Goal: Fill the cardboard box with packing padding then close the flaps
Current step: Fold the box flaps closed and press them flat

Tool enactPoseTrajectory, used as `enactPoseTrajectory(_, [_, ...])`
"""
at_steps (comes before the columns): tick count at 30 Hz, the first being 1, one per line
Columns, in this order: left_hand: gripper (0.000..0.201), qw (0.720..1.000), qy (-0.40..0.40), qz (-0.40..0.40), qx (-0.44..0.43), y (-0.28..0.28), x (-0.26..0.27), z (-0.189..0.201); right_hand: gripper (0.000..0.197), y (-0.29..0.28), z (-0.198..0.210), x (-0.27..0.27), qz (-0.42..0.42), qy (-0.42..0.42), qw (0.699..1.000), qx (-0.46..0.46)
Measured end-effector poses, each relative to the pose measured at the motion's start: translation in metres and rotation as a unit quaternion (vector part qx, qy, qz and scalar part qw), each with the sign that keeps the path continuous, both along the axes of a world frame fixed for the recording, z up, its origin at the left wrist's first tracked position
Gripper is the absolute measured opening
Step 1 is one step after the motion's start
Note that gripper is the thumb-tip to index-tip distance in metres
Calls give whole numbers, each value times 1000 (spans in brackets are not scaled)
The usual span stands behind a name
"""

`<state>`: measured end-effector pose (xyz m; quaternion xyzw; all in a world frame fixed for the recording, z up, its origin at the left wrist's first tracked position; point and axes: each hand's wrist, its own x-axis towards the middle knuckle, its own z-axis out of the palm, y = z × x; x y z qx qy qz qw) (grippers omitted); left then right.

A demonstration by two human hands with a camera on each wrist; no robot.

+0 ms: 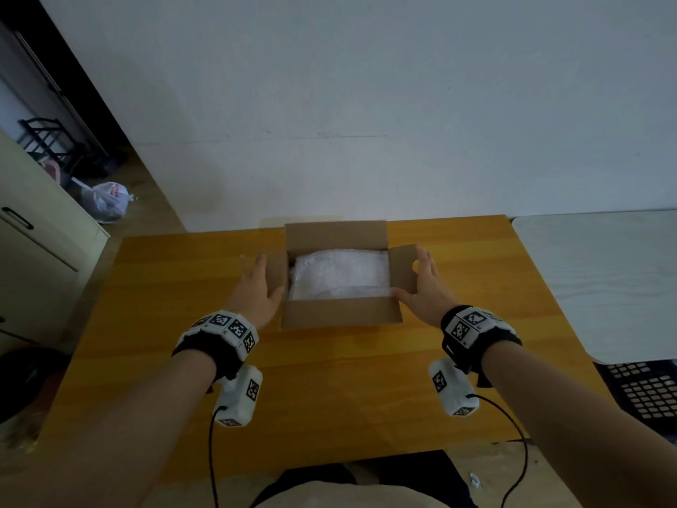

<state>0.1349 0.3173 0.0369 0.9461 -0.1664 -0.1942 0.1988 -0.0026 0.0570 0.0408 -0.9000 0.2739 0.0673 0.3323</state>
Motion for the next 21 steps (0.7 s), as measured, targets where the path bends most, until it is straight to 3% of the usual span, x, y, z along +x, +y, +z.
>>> enactPoseTrajectory(4, [65, 998, -13, -2, -60, 1, -1, -4, 90, 4, 1, 1, -44, -34, 996, 64])
enactPoseTrajectory(10, [51, 981, -76, 28, -176, 3, 0, 9, 83, 11, 12, 3, -52, -100, 991, 65])
enactPoseTrajectory(15, [53, 967, -55, 14, -249, 0, 4, 10, 51, 19, 22, 6, -59, -119, 975, 178])
enactPoseTrajectory(19, [46, 972, 14, -42, -230, -2, 2, 10, 45, 17, 20, 11, 4, -64, 986, 151])
enactPoseTrajectory(21, [53, 977, 32, -95, -186, -1, 3, 6, 45, 15, 18, 12, 41, -25, 990, 133])
